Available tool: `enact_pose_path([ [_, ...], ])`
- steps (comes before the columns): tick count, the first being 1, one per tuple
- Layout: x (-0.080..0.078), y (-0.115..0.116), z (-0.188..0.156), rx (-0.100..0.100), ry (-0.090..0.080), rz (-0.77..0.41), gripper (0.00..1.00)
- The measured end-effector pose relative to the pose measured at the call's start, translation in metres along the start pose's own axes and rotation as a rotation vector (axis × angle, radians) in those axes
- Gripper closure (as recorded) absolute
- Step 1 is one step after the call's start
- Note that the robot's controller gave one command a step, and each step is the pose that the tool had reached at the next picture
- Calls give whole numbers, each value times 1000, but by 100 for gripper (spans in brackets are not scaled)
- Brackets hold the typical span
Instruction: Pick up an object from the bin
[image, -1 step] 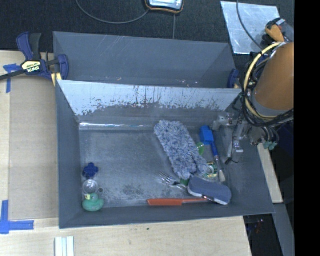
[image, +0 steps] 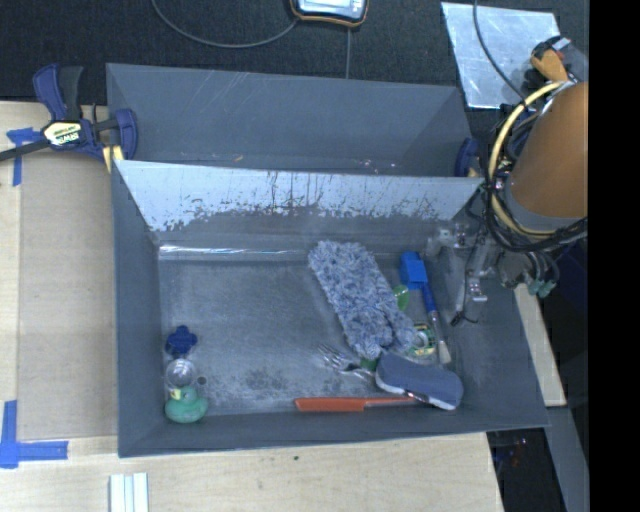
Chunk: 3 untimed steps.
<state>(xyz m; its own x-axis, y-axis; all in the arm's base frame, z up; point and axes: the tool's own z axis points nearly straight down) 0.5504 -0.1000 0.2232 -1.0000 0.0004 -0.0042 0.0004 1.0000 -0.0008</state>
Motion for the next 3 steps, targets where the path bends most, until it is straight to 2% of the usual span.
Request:
enact_pose_path([
  [1, -22, 19, 79, 0, -1, 270, 0],
  [2, -41, 40, 82, 1, -5, -201, 0],
  [3, -56, 42, 107, -1, -4, -15, 0],
])
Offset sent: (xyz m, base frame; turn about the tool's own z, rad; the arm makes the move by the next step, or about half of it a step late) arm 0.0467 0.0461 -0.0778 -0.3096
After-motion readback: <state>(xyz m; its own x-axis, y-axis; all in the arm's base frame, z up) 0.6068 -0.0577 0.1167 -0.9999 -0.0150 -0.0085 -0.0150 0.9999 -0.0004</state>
